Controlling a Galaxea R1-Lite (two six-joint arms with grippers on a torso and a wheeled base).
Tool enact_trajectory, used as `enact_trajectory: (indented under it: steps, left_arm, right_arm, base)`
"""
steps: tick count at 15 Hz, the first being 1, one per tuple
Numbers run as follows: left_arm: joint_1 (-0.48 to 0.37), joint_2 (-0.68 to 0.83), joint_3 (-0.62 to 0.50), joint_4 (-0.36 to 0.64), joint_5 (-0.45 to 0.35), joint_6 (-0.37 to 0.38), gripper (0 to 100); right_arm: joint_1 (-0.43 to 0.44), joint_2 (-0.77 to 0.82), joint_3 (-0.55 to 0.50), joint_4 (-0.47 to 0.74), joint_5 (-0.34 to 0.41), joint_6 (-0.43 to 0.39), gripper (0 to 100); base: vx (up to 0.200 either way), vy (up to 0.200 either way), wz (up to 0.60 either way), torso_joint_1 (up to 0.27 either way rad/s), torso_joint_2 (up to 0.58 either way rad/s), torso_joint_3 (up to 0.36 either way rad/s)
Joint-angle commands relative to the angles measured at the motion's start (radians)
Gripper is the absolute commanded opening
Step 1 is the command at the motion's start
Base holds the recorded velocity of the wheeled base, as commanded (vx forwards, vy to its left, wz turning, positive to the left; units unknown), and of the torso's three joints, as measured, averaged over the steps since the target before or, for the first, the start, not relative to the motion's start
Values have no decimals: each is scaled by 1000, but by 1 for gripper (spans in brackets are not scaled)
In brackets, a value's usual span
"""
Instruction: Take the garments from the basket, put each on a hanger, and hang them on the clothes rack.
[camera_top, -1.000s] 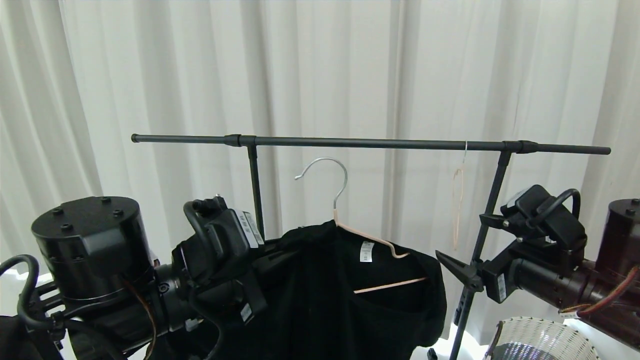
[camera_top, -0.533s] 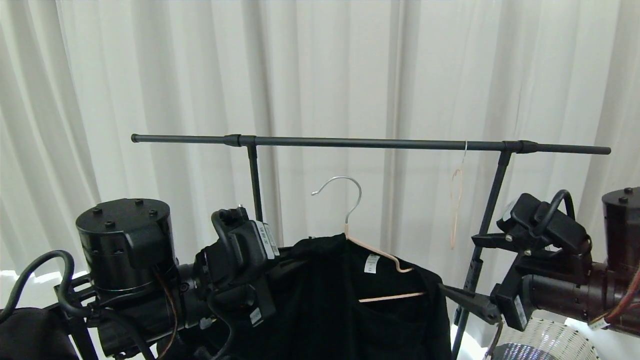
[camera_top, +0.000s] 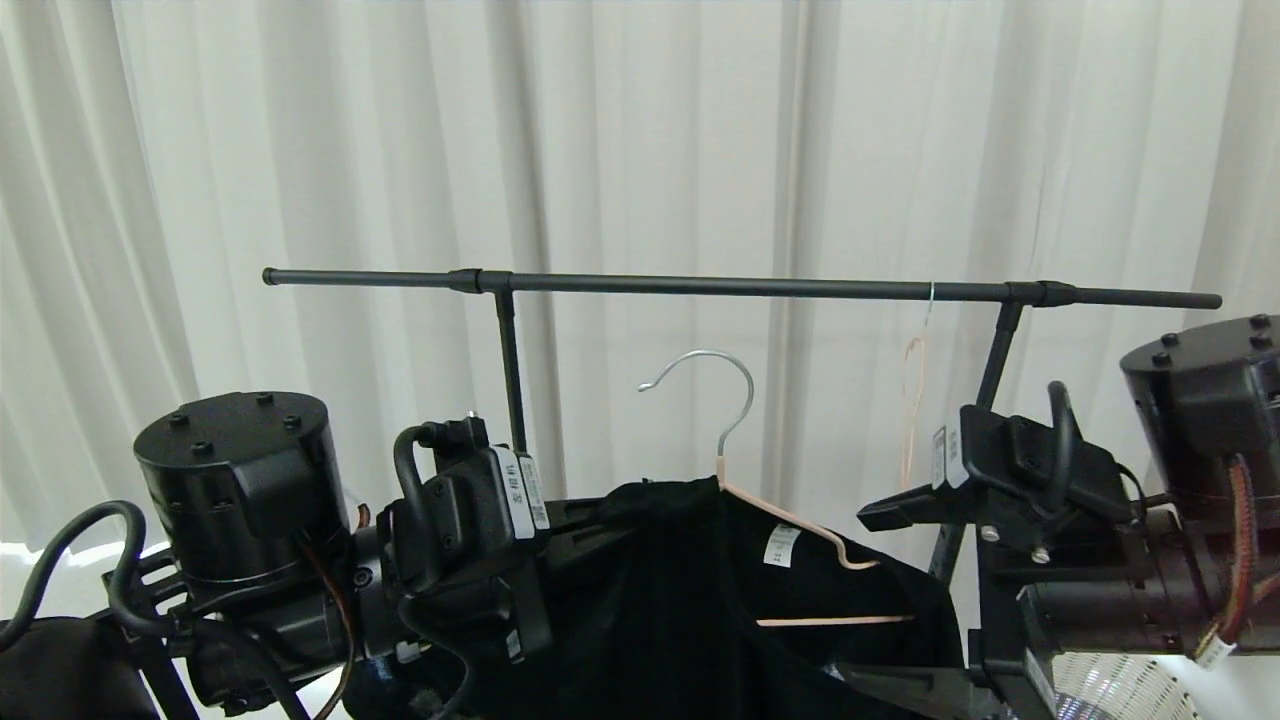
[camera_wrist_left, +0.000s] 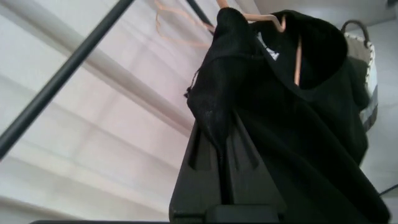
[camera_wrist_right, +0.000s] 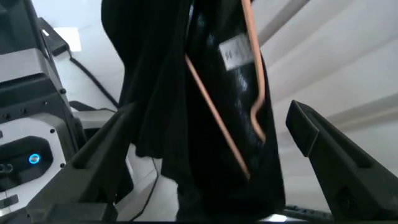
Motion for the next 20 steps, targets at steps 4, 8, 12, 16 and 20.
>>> enact_trajectory:
  steps: [4, 8, 12, 16, 20]
  left_arm:
    - [-1, -19, -1, -12, -22, -2, 0]
    - [-1, -50, -1, -13, -39, -4, 0]
    - [-1, -62, 0, -13, -39, -5, 0]
    - [-1, -64, 2, -13, -39, -5, 0]
    - [-1, -64, 3, -13, -37, -1, 0]
  right_arm:
    - [18, 138, -116, 7, 9, -1, 100]
    - [18, 161, -118, 11, 9, 2, 100]
    - [16, 164, -116, 11, 5, 3, 0]
    - [10, 169, -116, 2, -14, 2, 0]
    - [10, 163, -116, -50, -17, -8, 0]
  base:
    - [0, 0, 0, 0, 0, 0]
    - [0, 0, 0, 0, 0, 0]
    - [0, 0, 0, 0, 0, 0]
    - [0, 0, 0, 0, 0, 0]
    - [0, 0, 0, 0, 0, 0]
